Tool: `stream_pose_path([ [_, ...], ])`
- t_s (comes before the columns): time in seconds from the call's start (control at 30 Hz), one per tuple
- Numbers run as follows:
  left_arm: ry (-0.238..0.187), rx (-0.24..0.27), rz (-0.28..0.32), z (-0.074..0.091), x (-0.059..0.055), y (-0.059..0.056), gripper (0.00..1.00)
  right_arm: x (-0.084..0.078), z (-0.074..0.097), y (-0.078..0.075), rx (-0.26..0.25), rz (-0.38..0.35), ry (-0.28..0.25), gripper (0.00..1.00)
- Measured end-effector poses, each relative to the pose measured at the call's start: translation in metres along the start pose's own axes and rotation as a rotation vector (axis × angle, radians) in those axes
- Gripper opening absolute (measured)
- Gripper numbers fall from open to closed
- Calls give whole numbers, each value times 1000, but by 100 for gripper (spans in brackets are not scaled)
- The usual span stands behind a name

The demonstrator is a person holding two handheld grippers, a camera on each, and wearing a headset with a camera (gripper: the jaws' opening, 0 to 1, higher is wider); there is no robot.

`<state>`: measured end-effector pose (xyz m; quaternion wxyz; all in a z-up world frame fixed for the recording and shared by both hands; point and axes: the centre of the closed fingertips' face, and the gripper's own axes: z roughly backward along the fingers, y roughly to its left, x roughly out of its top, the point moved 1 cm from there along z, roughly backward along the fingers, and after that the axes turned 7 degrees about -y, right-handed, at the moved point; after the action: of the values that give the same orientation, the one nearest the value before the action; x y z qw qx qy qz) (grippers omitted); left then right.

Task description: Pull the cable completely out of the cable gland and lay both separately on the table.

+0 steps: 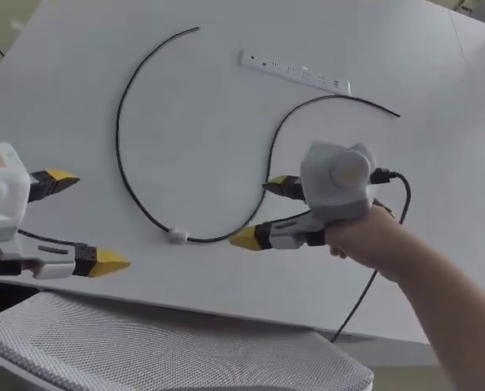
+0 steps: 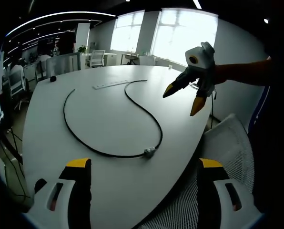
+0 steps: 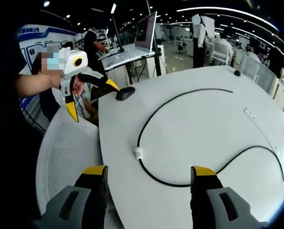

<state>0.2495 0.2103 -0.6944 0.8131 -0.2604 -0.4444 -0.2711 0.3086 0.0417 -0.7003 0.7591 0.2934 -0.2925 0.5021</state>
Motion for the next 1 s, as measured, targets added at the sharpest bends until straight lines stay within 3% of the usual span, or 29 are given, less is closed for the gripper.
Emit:
stream_pose_path([
  [0.23,28,5,-63,-5,-4,2,94,-1,-13,2,37,8,48,67],
  [0.5,46,1,-90,-8,-8,2,93,5,-25,6,63,0,78,60],
  [0.8,79,1,-133,-15,-14,5,92,0,-49,5,105,27,141,52],
  [1.0,76,1,-125,-15,-14,7,92,1,-63,6,133,21,159,48],
])
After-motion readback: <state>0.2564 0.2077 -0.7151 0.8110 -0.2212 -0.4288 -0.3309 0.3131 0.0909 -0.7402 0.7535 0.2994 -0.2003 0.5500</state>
